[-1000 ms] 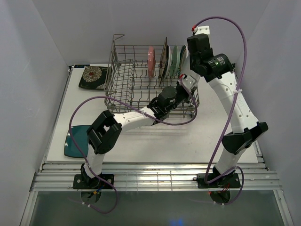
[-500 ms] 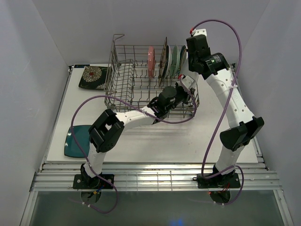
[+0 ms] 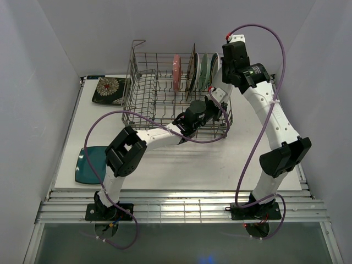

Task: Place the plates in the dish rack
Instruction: Insert the plate into the dish rack.

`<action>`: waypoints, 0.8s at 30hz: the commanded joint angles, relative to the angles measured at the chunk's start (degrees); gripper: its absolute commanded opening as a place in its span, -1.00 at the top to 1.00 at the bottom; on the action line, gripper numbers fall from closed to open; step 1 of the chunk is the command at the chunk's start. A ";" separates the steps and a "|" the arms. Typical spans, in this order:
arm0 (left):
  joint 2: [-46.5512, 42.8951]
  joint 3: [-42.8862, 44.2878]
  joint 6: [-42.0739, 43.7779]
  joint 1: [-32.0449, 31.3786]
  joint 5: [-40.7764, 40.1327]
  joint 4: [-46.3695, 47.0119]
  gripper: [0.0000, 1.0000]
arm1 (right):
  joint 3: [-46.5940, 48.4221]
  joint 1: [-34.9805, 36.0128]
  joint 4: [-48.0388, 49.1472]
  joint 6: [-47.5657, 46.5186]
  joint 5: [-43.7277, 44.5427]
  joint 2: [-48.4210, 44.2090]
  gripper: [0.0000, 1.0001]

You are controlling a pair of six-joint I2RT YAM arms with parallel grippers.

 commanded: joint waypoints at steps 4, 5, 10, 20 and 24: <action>-2.20 2.90 -2.23 -0.42 2.87 2.93 0.40 | -2.41 -1.15 7.28 1.42 -5.55 -4.24 0.79; -2.11 2.99 -2.23 -0.51 4.61 2.84 0.35 | -2.84 -1.24 7.46 1.42 -5.55 -4.76 0.74; -1.85 3.34 -2.05 -0.77 4.81 2.49 0.10 | -5.30 -1.85 8.25 1.68 -5.63 -6.17 0.58; -1.85 4.83 -1.44 -1.04 4.54 0.99 -0.45 | -4.70 -2.03 8.60 1.59 -5.81 -6.61 0.06; -2.37 4.75 -1.27 -1.04 4.11 0.64 -0.64 | -4.26 -2.03 8.60 1.51 -5.99 -6.96 -0.17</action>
